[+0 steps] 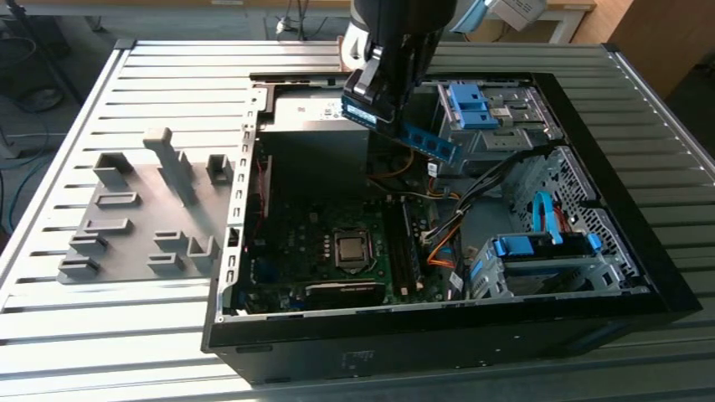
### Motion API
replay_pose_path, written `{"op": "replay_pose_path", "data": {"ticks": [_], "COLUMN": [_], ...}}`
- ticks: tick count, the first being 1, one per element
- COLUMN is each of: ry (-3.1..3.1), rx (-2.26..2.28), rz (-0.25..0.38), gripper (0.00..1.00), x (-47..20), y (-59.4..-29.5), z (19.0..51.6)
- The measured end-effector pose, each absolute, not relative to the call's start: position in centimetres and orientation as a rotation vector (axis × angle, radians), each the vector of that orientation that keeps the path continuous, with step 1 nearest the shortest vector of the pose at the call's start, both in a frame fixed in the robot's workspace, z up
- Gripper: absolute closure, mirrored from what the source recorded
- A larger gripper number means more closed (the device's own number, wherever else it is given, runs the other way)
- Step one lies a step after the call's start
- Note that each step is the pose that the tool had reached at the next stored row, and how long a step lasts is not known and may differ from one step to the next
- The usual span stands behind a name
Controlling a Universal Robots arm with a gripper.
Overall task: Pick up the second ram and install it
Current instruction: 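Insert the second ram into the second slot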
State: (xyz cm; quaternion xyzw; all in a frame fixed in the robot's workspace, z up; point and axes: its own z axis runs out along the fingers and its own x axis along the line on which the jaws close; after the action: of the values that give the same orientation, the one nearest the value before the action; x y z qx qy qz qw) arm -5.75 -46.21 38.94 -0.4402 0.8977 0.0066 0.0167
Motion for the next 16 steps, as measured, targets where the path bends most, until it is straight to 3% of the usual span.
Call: {"op": "replay_pose_path", "data": {"ticks": [16], "ry": [2.815], "rx": [-1.317], "rz": [0.019], "gripper": [0.86], "x": [-5.75], "y": [-46.21], "z": [38.93]}}
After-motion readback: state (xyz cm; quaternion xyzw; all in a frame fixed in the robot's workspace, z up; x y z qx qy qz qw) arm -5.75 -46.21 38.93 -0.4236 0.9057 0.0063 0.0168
